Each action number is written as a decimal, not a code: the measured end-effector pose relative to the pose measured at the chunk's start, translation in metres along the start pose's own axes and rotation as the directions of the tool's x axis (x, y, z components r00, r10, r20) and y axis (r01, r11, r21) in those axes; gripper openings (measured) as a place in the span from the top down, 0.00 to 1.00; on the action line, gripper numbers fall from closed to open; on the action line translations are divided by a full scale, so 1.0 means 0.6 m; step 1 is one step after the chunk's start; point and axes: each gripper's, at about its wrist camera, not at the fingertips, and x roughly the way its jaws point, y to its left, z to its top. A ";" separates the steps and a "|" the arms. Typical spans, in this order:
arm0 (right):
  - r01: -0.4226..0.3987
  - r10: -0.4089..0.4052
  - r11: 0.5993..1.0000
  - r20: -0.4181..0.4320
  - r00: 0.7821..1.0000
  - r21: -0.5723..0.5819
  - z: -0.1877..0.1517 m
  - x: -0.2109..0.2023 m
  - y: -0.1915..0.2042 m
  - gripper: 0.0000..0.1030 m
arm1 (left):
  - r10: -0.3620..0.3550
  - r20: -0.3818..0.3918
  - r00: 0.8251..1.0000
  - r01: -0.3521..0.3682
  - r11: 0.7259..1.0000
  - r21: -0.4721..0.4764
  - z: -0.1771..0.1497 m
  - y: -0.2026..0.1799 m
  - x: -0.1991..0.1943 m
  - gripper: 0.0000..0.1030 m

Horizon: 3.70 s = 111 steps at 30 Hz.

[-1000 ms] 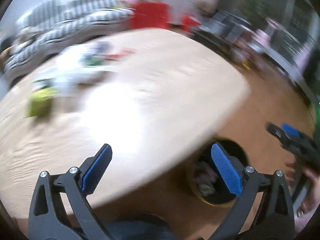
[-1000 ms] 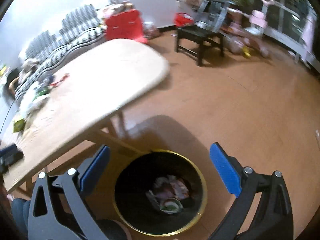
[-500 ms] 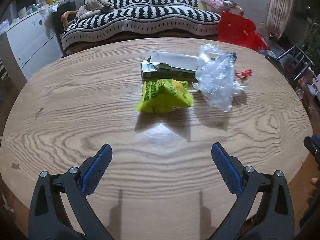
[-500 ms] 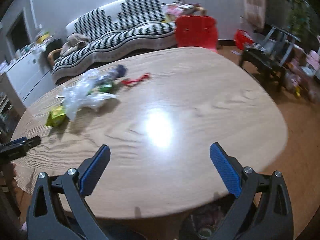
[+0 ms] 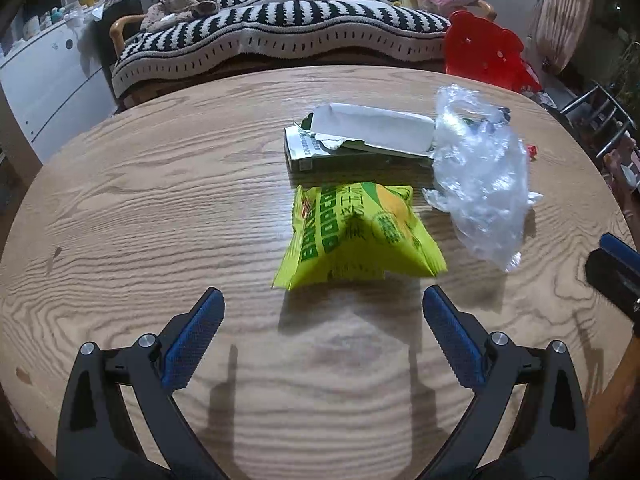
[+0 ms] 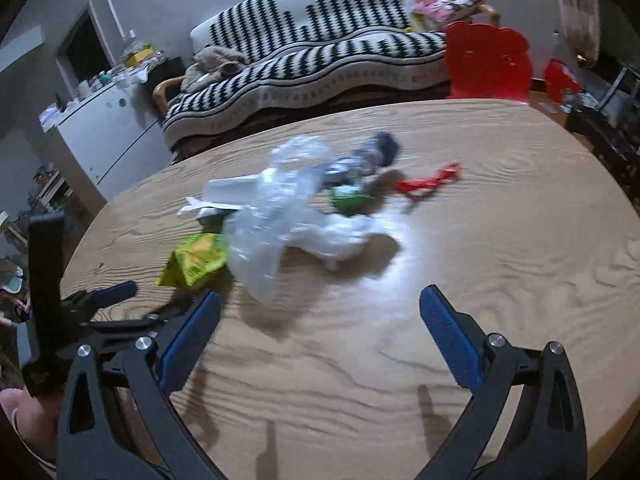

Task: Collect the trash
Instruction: 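Return to the table and close the left gripper on the yellow-green snack bag, then carry the snack bag and clear plastic bag over the bin and open both grippers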

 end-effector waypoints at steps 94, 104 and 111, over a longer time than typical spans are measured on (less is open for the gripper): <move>0.315 -0.249 0.781 -0.193 0.949 0.540 -0.455 -0.328 -0.418 0.94 | -0.362 -0.412 0.836 0.536 0.699 0.473 -0.358 -0.597 -0.051 0.69; 0.348 -0.222 0.745 -0.280 0.934 0.569 -0.495 -0.296 -0.440 0.94 | -0.307 -0.474 0.825 0.534 0.696 0.480 -0.386 -0.606 0.012 0.69; 0.340 -0.222 0.691 -0.261 0.940 0.638 -0.490 -0.307 -0.459 0.61 | -0.303 -0.436 0.848 0.506 0.710 0.490 -0.383 -0.610 -0.012 0.13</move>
